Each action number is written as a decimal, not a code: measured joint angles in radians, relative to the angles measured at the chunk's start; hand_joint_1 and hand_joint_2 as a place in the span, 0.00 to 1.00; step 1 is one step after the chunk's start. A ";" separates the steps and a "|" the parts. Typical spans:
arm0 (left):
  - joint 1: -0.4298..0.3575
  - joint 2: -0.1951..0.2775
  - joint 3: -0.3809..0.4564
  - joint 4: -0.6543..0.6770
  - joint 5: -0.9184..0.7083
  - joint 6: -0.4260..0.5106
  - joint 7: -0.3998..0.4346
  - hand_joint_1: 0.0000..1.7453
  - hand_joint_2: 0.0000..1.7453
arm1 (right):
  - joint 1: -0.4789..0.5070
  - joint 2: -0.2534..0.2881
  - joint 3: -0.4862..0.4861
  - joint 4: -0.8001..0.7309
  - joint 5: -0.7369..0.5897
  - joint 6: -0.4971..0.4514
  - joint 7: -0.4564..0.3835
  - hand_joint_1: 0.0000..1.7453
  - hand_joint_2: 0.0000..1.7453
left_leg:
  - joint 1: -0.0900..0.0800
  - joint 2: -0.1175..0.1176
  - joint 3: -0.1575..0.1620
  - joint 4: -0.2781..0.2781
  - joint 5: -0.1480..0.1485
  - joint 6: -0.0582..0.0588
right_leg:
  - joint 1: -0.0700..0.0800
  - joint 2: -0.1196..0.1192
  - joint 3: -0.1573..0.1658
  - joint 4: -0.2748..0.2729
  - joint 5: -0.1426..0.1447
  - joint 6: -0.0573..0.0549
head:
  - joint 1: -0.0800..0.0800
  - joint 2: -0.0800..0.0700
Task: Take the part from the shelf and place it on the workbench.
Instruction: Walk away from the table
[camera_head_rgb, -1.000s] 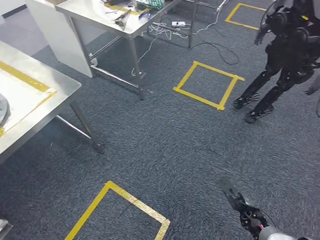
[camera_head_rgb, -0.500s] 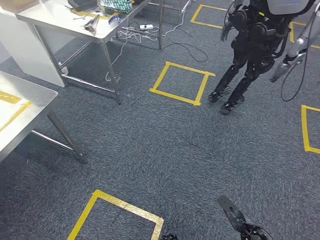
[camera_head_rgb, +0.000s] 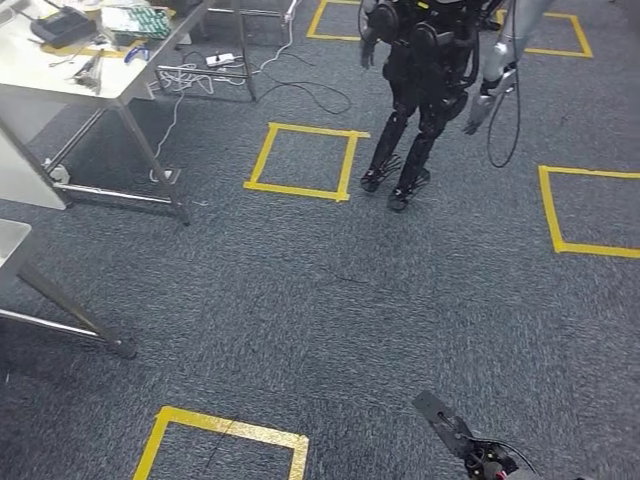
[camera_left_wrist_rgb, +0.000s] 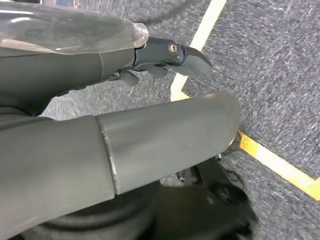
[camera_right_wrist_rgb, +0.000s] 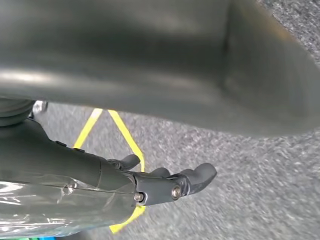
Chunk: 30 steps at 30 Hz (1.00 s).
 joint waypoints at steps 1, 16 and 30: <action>-0.001 0.001 -0.001 0.000 -0.004 0.000 0.002 0.00 0.00 | 0.003 0.000 0.001 0.002 -0.005 -0.001 -0.001 0.00 0.00 | 0.000 -0.003 -0.008 0.014 0.006 0.001 | 0.000 0.014 0.000 0.000 0.001 0.000 | -0.002 0.000; -0.013 0.006 -0.017 0.000 -0.022 0.004 0.016 0.00 0.00 | 0.036 0.005 0.006 0.016 -0.020 -0.011 -0.015 0.00 0.00 | 0.003 0.026 0.131 -0.313 0.154 0.048 | 0.000 -0.014 -0.147 0.301 -0.133 0.055 | 0.021 0.000; -0.005 0.008 -0.024 0.000 -0.013 0.003 0.013 0.00 0.00 | 0.037 0.009 0.007 0.021 -0.033 -0.002 -0.017 0.00 0.00 | 0.003 0.003 0.026 -0.031 -0.008 -0.006 | 0.001 0.000 -0.001 -0.005 0.003 0.001 | 0.001 0.000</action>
